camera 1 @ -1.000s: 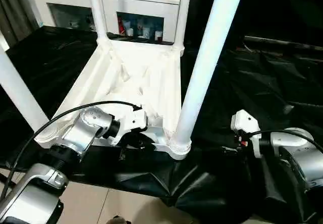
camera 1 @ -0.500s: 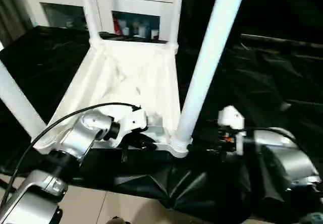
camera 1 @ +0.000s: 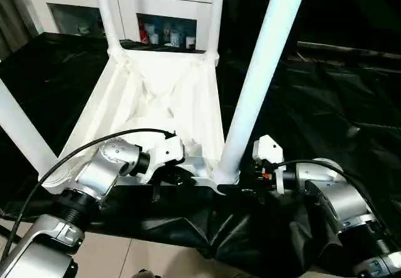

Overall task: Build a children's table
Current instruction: Rotate leg to tighten

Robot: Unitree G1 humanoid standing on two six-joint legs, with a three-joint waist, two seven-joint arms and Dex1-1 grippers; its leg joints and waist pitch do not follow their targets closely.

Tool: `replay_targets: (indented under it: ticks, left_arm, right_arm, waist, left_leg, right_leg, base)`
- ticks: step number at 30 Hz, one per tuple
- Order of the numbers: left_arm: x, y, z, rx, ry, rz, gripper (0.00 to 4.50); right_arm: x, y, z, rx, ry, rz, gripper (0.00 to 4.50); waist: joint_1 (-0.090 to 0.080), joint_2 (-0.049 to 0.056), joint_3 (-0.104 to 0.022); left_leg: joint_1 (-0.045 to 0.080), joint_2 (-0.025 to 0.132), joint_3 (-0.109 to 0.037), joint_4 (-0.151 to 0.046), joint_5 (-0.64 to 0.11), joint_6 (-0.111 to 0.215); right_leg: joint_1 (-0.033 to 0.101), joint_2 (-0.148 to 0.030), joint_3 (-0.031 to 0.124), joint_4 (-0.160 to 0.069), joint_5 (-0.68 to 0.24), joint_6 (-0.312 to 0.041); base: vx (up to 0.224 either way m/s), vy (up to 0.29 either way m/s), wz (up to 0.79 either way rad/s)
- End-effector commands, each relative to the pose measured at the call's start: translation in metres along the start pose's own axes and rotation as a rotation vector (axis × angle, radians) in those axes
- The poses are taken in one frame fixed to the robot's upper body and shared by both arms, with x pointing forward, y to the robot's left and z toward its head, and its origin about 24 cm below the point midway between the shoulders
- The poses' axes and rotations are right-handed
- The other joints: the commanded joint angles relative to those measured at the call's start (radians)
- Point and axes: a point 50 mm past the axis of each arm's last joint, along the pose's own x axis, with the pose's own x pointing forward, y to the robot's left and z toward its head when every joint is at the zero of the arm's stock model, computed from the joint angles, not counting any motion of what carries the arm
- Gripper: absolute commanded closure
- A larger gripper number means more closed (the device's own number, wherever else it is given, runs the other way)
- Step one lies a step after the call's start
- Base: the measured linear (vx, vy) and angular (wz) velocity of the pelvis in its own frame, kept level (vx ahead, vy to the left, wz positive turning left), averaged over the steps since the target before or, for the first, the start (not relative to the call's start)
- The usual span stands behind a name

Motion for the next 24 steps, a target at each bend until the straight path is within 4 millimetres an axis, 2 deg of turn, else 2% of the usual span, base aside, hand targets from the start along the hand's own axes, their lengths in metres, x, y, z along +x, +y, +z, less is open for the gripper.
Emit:
replay_targets:
  ticks: [1,2,3,6,8,10,14,15,17,18,19,20,21,23,24]
  left_arm:
    - [0.006,-0.002,0.000,-0.041,-0.076,0.013,4.50]
    - [0.006,-0.002,0.000,-0.041,-0.076,0.013,4.50]
    - [0.006,-0.002,0.000,-0.041,-0.076,0.014,4.50]
    - [0.005,-0.002,-0.001,-0.043,-0.075,0.016,4.50]
    - [0.003,-0.002,-0.001,-0.044,-0.072,0.019,4.50]
    - [0.002,-0.001,-0.002,-0.044,-0.071,0.023,4.50]
    - [0.003,0.006,0.000,-0.052,-0.077,0.101,4.50]
    - [0.007,0.013,0.003,-0.067,-0.097,0.175,4.50]
    - [0.011,0.018,0.005,-0.073,-0.104,0.222,4.50]
    - [0.015,0.022,0.007,-0.081,-0.107,0.271,4.50]
    - [0.018,0.026,0.009,-0.090,-0.108,0.305,4.50]
    - [0.018,0.026,0.009,-0.090,-0.108,0.305,4.50]
    - [0.025,0.029,0.013,-0.103,-0.110,0.337,4.50]
    - [0.046,0.035,0.025,-0.125,-0.099,0.404,4.50]
    - [0.047,0.036,0.026,-0.126,-0.098,0.408,4.50]
  right_arm:
    - [0.002,-0.002,0.001,-0.018,0.008,-0.001,0.43]
    - [0.002,-0.002,0.001,-0.018,0.008,-0.001,0.43]
    - [0.002,-0.003,0.001,-0.018,0.007,-0.001,0.74]
    - [0.005,-0.004,0.002,-0.009,-0.008,-0.001,0.84]
    - [0.007,-0.004,0.002,-0.006,-0.013,0.000,1.17]
    - [0.009,-0.004,0.002,-0.004,-0.015,0.003,1.23]
    - [0.014,-0.004,-0.003,0.019,-0.022,-0.033,1.59]
    - [0.017,-0.009,-0.008,0.052,-0.012,-0.124,1.67]
    - [0.019,-0.013,-0.013,0.075,0.001,-0.195,1.75]
    - [0.021,-0.017,-0.016,0.100,0.009,-0.266,1.75]
    - [0.022,-0.020,-0.019,0.123,0.012,-0.320,1.76]
    - [0.022,-0.020,-0.019,0.123,0.012,-0.320,1.79]
    - [0.025,-0.024,-0.021,0.165,0.001,-0.391,1.80]
    - [0.037,-0.031,-0.026,0.262,0.007,-0.579,1.82]
    - [0.039,-0.031,-0.026,0.262,0.010,-0.584,1.82]
  waist:
    - [0.004,-0.017,-0.065]
    - [0.005,-0.017,-0.065]
    - [0.006,-0.017,-0.065]
    - [0.005,-0.016,-0.066]
    - [0.005,-0.014,-0.066]
    - [0.005,-0.014,-0.067]
    - [0.003,-0.014,-0.065]
    - [0.003,-0.014,-0.065]
    - [0.002,-0.017,-0.063]
    - [0.001,-0.014,-0.063]
    - [-0.002,-0.015,-0.064]
    - [-0.004,-0.016,-0.062]
    - [-0.001,-0.015,-0.066]
    - [-0.004,-0.010,-0.064]
    - [-0.006,-0.012,-0.066]
  left_leg:
    - [0.010,0.026,-0.019,-0.068,-0.234,0.025]
    - [0.011,0.026,-0.019,-0.068,-0.234,0.025]
    - [0.010,0.026,-0.019,-0.068,-0.230,0.026]
    - [0.009,0.026,-0.019,-0.069,-0.229,0.025]
    - [0.010,0.026,-0.019,-0.068,-0.237,0.024]
    - [0.009,0.026,-0.020,-0.069,-0.233,0.022]
    - [0.009,0.025,-0.019,-0.069,-0.237,0.021]
    - [0.010,0.024,-0.018,-0.069,-0.241,0.020]
    - [0.013,0.020,-0.019,-0.068,-0.253,0.010]
    - [0.013,0.020,-0.021,-0.069,-0.255,0.004]
    - [0.013,0.020,-0.022,-0.070,-0.259,-0.003]
    - [0.013,0.019,-0.022,-0.070,-0.261,-0.002]
    - [0.013,0.019,-0.023,-0.069,-0.261,0.000]
    - [0.017,0.016,-0.021,-0.069,-0.260,-0.003]
    - [0.017,0.016,-0.021,-0.070,-0.260,-0.006]
  right_leg:
    - [0.037,-0.077,0.044,-0.099,-0.360,-0.158]
    - [0.038,-0.077,0.044,-0.100,-0.360,-0.157]
    - [0.038,-0.077,0.044,-0.098,-0.352,-0.156]
    - [0.039,-0.076,0.044,-0.097,-0.339,-0.161]
    - [0.038,-0.077,0.044,-0.098,-0.349,-0.162]
    - [0.039,-0.076,0.044,-0.098,-0.344,-0.161]
    - [0.037,-0.076,0.044,-0.098,-0.337,-0.167]
    - [0.037,-0.076,0.044,-0.100,-0.347,-0.165]
    - [0.035,-0.075,0.042,-0.106,-0.400,-0.151]
    - [0.036,-0.078,0.041,-0.109,-0.433,-0.141]
    - [0.036,-0.078,0.039,-0.111,-0.449,-0.132]
    - [0.035,-0.077,0.039,-0.114,-0.459,-0.128]
    - [0.037,-0.079,0.039,-0.113,-0.460,-0.121]
    - [0.028,-0.075,0.040,-0.117,-0.455,-0.123]
    - [0.030,-0.075,0.039,-0.117,-0.455,-0.123]
  base:
    - [0.000,0.000,0.00]
    - [0.000,0.000,0.00]
    - [0.000,0.000,0.00]
    - [0.000,0.000,0.00]
    - [0.000,0.000,0.00]
    - [0.000,0.000,0.00]
    - [0.000,0.000,0.00]
    - [0.000,0.000,0.00]
    - [0.000,0.000,0.00]
    - [0.000,0.000,0.00]
    - [0.000,0.000,0.00]
    - [0.000,0.000,0.00]
    - [0.000,0.000,0.00]
    - [0.000,0.000,0.00]
    - [0.000,0.000,0.00]
